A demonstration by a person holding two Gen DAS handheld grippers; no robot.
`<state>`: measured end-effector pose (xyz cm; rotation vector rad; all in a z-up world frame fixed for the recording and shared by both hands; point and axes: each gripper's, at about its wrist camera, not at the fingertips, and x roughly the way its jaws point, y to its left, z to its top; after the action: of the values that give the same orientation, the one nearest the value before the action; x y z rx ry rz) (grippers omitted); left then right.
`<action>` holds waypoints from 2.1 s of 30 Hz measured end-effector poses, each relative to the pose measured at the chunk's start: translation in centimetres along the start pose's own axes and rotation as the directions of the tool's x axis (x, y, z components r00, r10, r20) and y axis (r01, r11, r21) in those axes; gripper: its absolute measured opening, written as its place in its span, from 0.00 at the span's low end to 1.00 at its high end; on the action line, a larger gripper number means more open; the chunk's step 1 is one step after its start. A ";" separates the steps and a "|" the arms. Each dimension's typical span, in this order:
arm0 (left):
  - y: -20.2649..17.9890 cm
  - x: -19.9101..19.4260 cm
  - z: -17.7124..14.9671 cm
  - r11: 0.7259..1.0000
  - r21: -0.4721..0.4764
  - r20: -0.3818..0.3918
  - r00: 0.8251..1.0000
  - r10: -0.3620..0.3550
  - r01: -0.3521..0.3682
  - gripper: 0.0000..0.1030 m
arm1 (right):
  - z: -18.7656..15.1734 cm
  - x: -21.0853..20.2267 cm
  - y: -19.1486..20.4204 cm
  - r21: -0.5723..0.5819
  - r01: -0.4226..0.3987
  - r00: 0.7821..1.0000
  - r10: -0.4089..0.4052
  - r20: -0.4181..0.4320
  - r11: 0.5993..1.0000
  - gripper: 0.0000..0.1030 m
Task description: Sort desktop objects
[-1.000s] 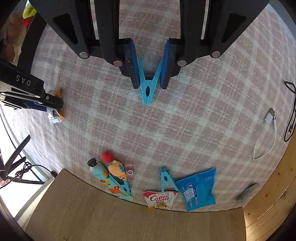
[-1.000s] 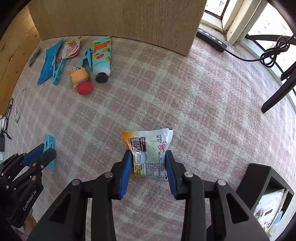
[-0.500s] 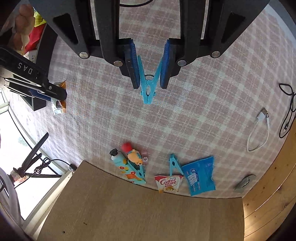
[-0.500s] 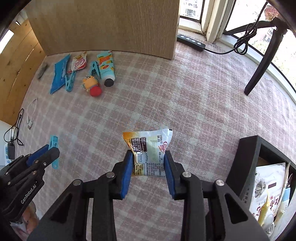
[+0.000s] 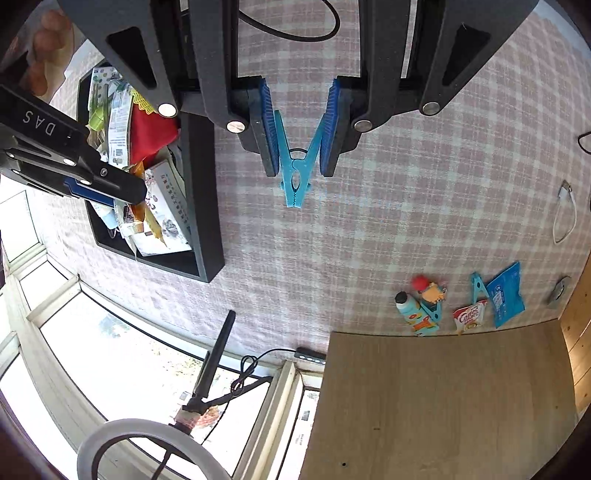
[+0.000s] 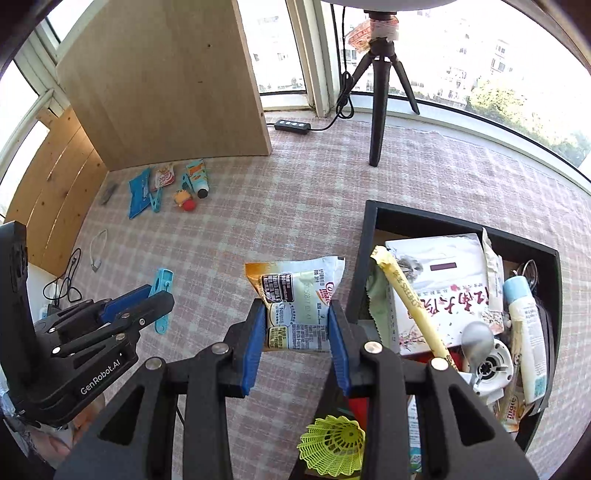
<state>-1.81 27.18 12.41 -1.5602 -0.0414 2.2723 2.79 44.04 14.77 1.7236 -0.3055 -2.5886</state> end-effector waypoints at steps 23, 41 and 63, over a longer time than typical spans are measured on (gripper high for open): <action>-18.8 -0.3 -7.2 0.934 0.322 -0.085 0.988 -0.132 0.153 0.03 | -16.9 -7.3 -18.8 0.352 0.210 0.976 -0.215 -0.024 0.912 0.31; -11.0 0.2 -6.8 0.970 0.241 -0.035 0.999 -0.033 0.040 0.12 | -18.0 -8.3 -17.6 0.318 0.221 0.971 -0.239 0.018 0.922 0.48; -6.5 2.0 -13.9 0.816 0.569 -0.169 0.986 -0.008 0.105 0.36 | -21.6 -14.1 -16.2 0.366 0.149 0.982 -0.181 0.055 0.919 0.49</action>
<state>12.02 31.25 6.87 -1.3665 0.5862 1.8504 29.59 58.32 16.79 1.8100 -0.7096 -2.8832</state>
